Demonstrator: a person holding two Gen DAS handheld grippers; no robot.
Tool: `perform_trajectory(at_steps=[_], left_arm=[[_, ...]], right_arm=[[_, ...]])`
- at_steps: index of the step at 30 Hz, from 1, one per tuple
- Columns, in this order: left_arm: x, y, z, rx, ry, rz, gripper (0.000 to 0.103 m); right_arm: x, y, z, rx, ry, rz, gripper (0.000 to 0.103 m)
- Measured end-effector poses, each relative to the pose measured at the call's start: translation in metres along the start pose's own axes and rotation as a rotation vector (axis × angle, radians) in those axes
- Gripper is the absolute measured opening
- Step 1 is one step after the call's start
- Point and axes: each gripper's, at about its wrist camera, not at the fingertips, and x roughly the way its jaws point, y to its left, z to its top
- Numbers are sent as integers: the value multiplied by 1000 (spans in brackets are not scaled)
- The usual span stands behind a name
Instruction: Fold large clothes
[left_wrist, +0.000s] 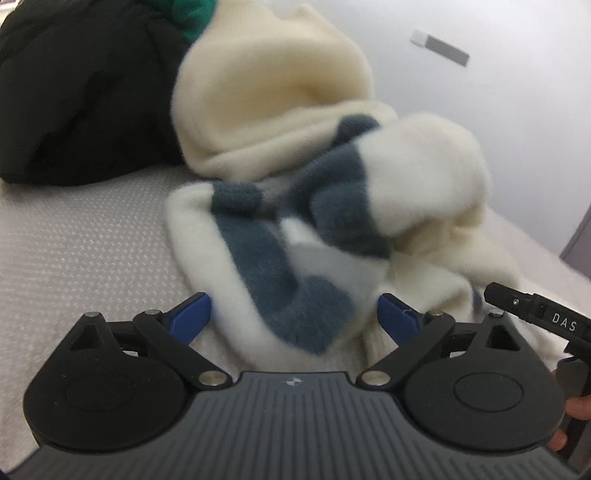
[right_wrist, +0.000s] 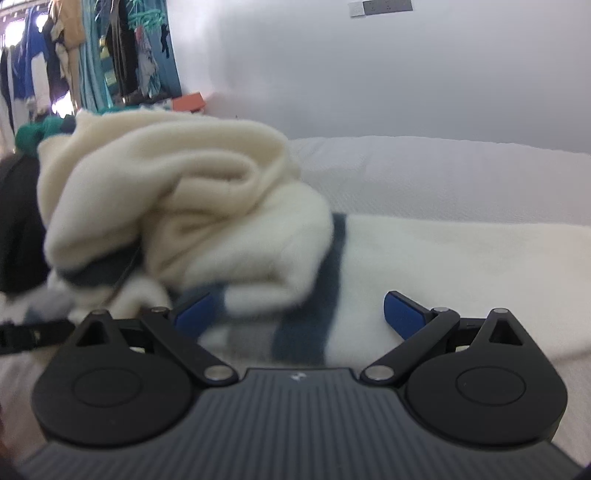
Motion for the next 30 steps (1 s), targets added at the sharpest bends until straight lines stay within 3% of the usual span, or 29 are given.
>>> perform_trajectory(at_steps=[2, 5, 8, 10, 12, 14, 16, 19, 30], left_arm=[[8, 3, 3, -21, -10, -4, 99], [20, -1, 5, -3, -14, 17, 98], [20, -9, 3, 19, -31, 54, 89], [19, -15, 6, 65, -32, 67, 73], [15, -19, 11, 115, -44, 77, 59], [9, -19, 18, 113, -48, 77, 46], [3, -15, 24, 79, -44, 75, 35], [-9, -6, 30, 24, -63, 79, 30], [-115, 33, 40, -137, -210, 127, 26]], right_arm=[[12, 6, 5, -42, -4, 1, 99], [28, 11, 7, -64, 10, 14, 82], [31, 5, 8, -11, 1, 55, 69], [29, 7, 11, -14, -4, 65, 56], [24, 12, 14, -28, -18, 58, 38], [19, 13, 17, -15, -15, 64, 29], [15, 11, 21, 21, 4, 79, 26], [-1, 10, 29, 27, -4, 89, 23], [-92, 2, 41, -29, -60, 15, 20]])
